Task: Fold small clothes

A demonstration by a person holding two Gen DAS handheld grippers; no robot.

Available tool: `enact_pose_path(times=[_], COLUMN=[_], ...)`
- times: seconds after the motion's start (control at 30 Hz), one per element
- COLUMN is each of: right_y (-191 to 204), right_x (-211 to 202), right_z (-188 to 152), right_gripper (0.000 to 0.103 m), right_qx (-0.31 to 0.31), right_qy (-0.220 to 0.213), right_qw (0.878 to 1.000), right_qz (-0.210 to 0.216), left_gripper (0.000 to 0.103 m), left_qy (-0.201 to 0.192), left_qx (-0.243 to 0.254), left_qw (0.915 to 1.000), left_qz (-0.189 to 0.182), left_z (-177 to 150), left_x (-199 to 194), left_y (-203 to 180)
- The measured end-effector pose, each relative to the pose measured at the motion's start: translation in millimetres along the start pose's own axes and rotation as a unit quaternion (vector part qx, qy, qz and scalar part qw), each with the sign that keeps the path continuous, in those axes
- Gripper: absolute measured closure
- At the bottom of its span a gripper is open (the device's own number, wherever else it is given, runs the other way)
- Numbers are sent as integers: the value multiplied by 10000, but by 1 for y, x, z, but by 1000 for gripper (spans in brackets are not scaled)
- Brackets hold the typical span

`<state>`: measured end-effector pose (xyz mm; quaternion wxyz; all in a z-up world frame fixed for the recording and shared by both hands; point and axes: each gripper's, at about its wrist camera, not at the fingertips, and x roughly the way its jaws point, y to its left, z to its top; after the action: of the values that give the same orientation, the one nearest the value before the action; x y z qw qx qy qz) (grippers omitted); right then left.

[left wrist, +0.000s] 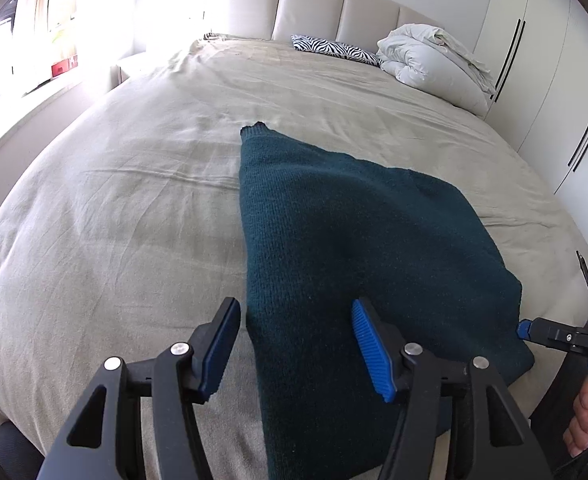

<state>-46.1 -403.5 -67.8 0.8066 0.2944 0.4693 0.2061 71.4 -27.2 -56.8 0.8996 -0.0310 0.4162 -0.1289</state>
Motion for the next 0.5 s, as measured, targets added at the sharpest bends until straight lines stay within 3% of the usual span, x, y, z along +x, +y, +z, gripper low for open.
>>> enact_pose_path(times=[0.1,0.17,0.23,0.3,0.5], right_y=[15,29,42,61,102], right_x=[-15,-27,-44,-61,-116], right_z=[8,15,19,22,23], right_gripper=[69,68,62,59,15], right_qx=[-330,-633,-921,-1189,-1641], right_qy=[-305,-594,-950,-1380,-2887], right_qw=[9985,9936,9862,9760,9254], right_qz=[-312,-722,-993,-1198,-1828], left_gripper=[34,16,1,0,0], left_qy=[-384,-778,-1278,-1804,-2696], left_qx=[125,277,415,539,493], left_qw=[9988,9954,9880,9765,9436], left_qz=[272,488,760,1051,1857], left_z=[4,8,11,13,26], left_x=[-22,-42,-65,-89,-147], left_y=[-3,-6,-11,-16,-27])
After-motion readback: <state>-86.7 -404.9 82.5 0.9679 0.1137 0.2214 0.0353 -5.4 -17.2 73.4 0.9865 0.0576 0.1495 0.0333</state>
